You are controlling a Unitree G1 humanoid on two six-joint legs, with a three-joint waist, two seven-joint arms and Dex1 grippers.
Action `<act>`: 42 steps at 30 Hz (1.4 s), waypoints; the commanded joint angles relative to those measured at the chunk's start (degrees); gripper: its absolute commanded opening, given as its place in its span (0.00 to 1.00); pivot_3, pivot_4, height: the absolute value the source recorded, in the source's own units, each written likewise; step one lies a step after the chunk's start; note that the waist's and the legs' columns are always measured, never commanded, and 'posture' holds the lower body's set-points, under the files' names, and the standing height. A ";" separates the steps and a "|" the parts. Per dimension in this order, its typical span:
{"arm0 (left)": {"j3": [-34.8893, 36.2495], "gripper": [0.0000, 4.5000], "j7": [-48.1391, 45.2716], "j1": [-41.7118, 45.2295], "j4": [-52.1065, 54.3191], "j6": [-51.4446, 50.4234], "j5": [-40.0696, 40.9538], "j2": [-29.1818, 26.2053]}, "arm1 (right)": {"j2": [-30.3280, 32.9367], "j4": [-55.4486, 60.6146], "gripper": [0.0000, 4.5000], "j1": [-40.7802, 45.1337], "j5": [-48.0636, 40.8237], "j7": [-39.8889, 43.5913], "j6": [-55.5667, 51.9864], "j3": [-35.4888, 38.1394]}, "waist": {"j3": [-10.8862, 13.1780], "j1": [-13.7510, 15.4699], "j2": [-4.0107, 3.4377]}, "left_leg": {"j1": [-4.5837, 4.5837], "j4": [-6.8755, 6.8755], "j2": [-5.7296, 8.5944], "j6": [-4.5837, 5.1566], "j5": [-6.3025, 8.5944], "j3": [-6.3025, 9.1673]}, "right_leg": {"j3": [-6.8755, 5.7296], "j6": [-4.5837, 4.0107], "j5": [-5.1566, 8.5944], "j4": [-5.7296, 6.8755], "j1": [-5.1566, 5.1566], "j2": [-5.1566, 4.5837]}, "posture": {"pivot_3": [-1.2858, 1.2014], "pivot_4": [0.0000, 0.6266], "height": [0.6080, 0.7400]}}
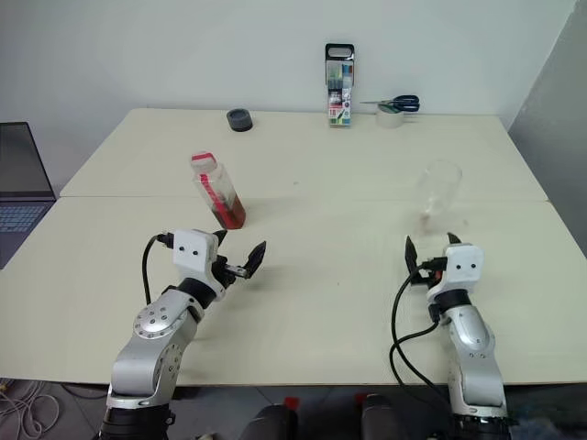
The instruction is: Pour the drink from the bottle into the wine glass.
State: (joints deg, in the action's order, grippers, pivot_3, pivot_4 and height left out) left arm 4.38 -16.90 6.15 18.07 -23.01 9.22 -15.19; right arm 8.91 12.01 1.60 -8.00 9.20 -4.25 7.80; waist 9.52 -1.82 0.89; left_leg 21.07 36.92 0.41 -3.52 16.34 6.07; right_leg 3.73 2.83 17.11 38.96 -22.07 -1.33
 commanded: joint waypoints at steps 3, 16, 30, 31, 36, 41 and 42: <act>-0.11 0.99 0.17 0.16 2.49 3.14 0.28 0.56 | 0.12 0.86 1.00 0.87 -0.36 -0.36 1.60 0.68 | 0.00 0.00 0.00 | 0.00 0.00 0.00 0.00 0.00 0.00 | 0.00 0.00 0.00 0.00 0.00 0.00 | 0.52 0.24 1.00; -0.94 0.99 1.35 0.47 2.24 2.16 -1.42 -0.03 | 0.64 0.47 1.00 1.15 -0.49 0.51 1.20 0.35 | 0.00 0.00 0.00 | 0.00 0.00 0.00 0.00 0.00 0.00 | 0.00 0.00 0.00 0.00 0.00 0.00 | 0.52 0.24 1.00; -1.00 0.99 2.39 0.87 1.14 3.67 -1.62 0.68 | 3.58 2.39 1.00 1.20 -2.22 7.37 0.30 -1.82 | 0.00 0.00 0.00 | 0.00 0.00 0.00 0.00 0.00 0.00 | 0.00 0.00 0.00 0.00 0.00 0.00 | 0.52 0.24 1.00; -0.61 0.99 1.89 0.90 1.24 3.25 -0.36 1.01 | 4.30 3.71 1.00 1.39 -4.26 9.74 -1.80 -2.80 | 0.00 0.00 0.00 | 0.00 0.00 0.00 0.00 0.00 -0.01 | 0.00 0.00 0.00 0.00 0.00 0.00 | 0.52 0.24 1.00; 0.88 0.99 2.97 1.52 0.70 3.90 -0.17 1.46 | 9.80 10.27 1.00 2.41 -9.85 19.09 -11.27 -8.60 | 0.01 -0.04 0.00 | 0.00 0.01 -0.01 0.01 0.00 0.02 | 0.00 0.00 0.00 0.00 0.00 0.02 | 0.52 0.24 1.00; 0.57 0.99 9.28 5.35 -3.17 3.50 -4.74 2.82 | 13.82 13.56 1.00 7.26 -13.61 23.75 -19.10 -11.84 | 0.04 0.12 0.05 | 0.00 0.05 0.02 0.01 0.00 0.07 | -0.08 0.01 0.00 -0.02 0.05 0.02 | 0.52 0.24 1.00; 0.58 0.99 9.82 5.64 -3.47 3.54 -5.05 3.02 | 14.14 13.63 1.00 7.84 -13.67 23.93 -19.71 -12.00 | 0.04 0.12 0.05 | 0.00 0.05 0.02 0.01 0.00 0.07 | -0.08 0.01 0.00 -0.02 0.05 0.02 | 0.52 0.24 1.00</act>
State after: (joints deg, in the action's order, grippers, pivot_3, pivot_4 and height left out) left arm 4.72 -8.53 11.03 13.97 -20.62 5.21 -12.44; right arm 22.53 23.07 8.50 -20.41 32.29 -22.88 -4.14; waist 9.56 -1.71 0.94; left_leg 21.08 36.96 0.44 -3.51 16.35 6.15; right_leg 3.64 2.84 17.11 38.92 -22.01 -1.31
